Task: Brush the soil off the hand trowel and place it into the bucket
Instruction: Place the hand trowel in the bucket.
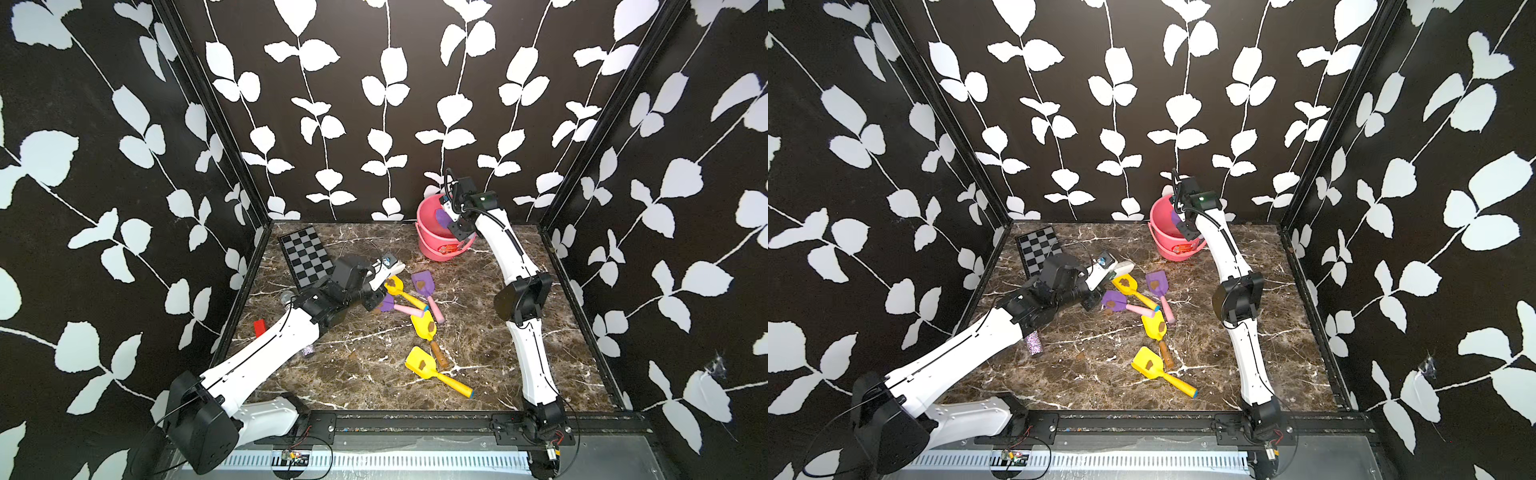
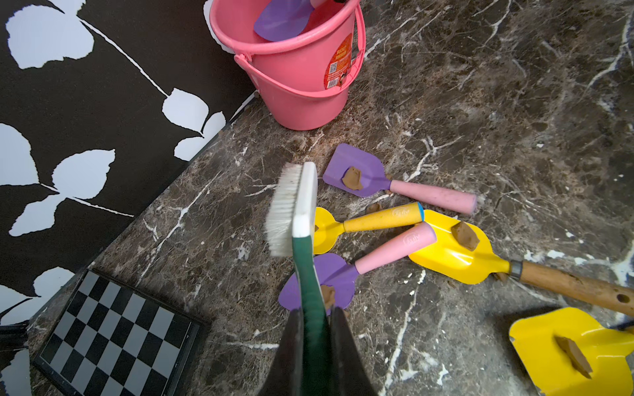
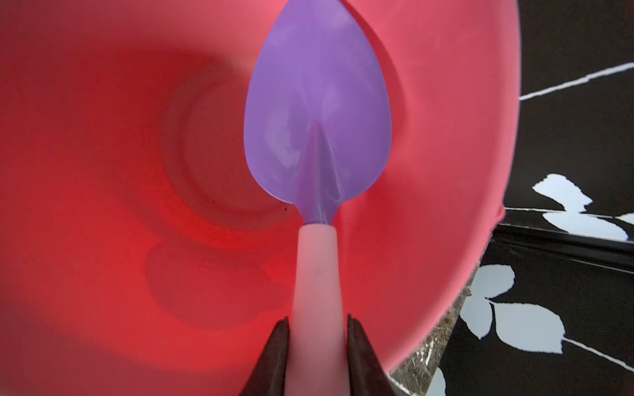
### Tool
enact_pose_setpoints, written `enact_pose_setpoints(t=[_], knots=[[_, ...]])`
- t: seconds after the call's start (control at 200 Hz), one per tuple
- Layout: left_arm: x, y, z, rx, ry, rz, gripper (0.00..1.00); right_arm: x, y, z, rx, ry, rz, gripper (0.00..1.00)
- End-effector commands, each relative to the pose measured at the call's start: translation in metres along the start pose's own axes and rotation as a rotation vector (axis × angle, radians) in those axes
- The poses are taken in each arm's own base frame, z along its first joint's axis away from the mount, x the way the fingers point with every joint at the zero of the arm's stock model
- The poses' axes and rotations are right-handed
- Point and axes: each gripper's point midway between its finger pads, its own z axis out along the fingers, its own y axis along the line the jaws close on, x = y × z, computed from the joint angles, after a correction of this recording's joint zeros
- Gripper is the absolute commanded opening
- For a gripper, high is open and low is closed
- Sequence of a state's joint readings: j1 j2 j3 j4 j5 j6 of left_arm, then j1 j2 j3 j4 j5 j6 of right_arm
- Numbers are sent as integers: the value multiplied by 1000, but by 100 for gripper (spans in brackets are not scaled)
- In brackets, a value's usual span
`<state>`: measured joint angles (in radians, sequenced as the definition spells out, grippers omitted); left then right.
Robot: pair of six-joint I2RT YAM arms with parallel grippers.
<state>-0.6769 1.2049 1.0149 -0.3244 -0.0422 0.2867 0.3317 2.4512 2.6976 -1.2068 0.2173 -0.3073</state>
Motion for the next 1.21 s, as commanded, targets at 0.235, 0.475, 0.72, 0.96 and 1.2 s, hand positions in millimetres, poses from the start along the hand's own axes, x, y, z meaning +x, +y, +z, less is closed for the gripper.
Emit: enact_pose_setpoints(t=[0.235,0.475,0.72,0.96,1.2], knots=[[-15,6,-5,-10,-35,-5,0,-22,2,16,-19,-87,12,24],[-14,7,-6,-17,-34,-2,0,-26,8,26,-37,-101,17,26],[-14,6,-6,-15,-33,-1,0,-25,6,24,-31,-94,19,32],[-15,7,-8,-18,-38,0,0,-25,2,20,-15,-95,21,32],[-16,6,-8,-12,-42,-5,0,-40,-11,-8,-8,-180,84,47]])
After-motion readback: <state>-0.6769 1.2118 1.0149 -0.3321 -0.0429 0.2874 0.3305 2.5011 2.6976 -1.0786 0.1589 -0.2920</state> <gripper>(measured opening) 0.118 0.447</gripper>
